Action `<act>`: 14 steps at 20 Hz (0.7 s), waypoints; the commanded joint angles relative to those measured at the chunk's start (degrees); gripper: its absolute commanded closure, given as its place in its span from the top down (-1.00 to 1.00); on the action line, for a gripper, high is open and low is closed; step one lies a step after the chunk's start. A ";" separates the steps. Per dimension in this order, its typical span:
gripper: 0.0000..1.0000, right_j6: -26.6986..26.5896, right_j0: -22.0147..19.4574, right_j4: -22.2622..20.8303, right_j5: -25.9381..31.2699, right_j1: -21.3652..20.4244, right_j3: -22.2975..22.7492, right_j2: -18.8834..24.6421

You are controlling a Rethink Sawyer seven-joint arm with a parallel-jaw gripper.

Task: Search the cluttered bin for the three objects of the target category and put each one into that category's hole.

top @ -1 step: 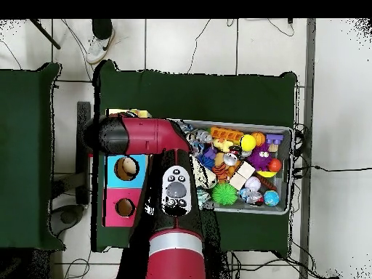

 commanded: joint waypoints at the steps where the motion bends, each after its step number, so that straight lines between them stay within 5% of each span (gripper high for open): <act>1: -1.00 6.88 -1.21 -0.86 -3.39 5.53 4.07 3.79; 14: -1.00 8.20 -0.53 -0.33 -3.31 6.30 4.55 3.47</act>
